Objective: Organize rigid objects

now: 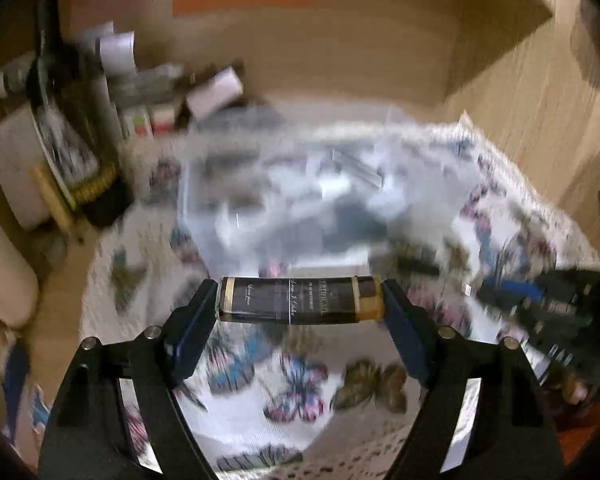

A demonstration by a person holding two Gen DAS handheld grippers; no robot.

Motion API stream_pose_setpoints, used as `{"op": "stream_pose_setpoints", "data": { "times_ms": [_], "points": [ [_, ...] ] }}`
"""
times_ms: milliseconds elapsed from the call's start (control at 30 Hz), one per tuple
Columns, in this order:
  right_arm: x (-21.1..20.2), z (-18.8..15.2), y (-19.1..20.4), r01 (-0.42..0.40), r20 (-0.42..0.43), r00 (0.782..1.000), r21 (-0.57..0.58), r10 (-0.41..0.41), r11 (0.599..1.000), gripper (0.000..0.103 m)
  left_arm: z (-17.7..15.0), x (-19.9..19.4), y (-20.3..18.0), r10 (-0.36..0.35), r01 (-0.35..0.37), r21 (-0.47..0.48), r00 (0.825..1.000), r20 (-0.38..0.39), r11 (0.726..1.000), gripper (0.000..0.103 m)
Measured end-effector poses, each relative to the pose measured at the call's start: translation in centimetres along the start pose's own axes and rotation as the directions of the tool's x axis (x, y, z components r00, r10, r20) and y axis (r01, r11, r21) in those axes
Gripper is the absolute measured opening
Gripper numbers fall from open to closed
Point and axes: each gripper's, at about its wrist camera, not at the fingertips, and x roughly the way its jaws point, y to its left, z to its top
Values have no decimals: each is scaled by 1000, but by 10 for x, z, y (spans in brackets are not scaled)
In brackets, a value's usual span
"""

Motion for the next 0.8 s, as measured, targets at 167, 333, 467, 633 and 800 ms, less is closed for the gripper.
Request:
{"op": "stream_pose_setpoints", "data": {
  "times_ms": [167,333,467,633,800],
  "points": [
    [-7,0,-7,12,27,1000,26,-13,1000,10,42,-3,2,22,-22,-4,997,77,1000,80],
    [-21,5,-14,27,74,997,45,-30,999,10,77,32,12,28,-26,-25,999,46,999,81],
    [-33,10,-16,36,118,992,50,-41,998,10,87,73,20,24,-27,-54,998,-54,998,81],
    [-44,21,-19,41,168,985,55,-49,998,10,83,95,14,32,-38,-47,992,-120,998,80],
    [-49,40,-19,51,215,975,34,-57,998,10,79,80,5,28,-31,-26,994,-103,999,83]
  ]
}}
